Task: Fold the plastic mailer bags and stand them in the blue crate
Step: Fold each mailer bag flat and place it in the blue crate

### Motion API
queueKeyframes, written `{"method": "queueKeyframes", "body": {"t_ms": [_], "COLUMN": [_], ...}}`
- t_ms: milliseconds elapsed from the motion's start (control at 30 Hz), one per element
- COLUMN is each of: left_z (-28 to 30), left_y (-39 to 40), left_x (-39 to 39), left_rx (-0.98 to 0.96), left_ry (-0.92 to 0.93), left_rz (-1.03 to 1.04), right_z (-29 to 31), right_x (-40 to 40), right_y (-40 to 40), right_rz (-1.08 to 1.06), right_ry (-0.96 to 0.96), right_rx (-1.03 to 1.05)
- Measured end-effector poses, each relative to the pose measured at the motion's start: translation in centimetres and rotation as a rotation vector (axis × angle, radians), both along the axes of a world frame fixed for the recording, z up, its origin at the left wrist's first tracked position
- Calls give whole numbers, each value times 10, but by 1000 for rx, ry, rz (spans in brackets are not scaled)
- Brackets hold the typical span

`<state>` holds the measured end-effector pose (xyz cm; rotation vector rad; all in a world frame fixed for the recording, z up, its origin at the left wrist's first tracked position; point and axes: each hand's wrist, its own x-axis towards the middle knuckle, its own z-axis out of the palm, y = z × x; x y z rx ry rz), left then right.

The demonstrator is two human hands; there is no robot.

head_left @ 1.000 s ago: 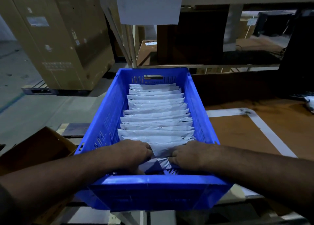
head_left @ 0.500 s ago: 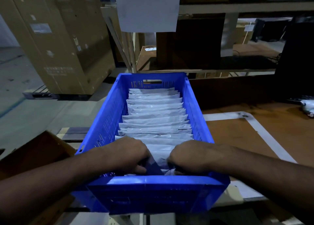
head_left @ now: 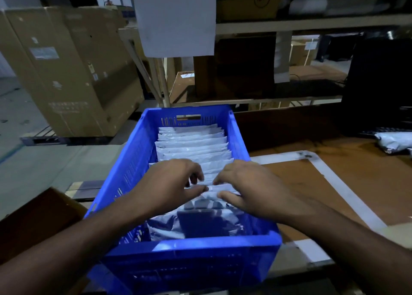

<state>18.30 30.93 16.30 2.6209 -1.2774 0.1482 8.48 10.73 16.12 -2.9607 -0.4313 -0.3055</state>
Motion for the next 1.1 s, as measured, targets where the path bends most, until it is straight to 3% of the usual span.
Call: {"method": "queueKeyframes", "body": {"t_ms": [133,300,500,733,1100], "left_z": [2,10,-1,-34,-123], "left_y": [-45,-125,-242,-389,-599], "left_x": [-3,-7,-31,-53,-85], "left_rx": [-251,-329,-208,-43,-204], "left_ry": [-66,-54,-33,27,315], "left_rz": [40,-82,-216,-294,-30], "right_z": [0,-10,-35,-83,-126], "right_x": [-16,-49,-95,-138,-121], "right_y": [-29,-79,-166,-304,-531], "right_rz": [-183,-392,-673,-805,-839], "right_ry": [-90,-127,-73,-55,-142], "right_rx": [163,258,327,362,445]}}
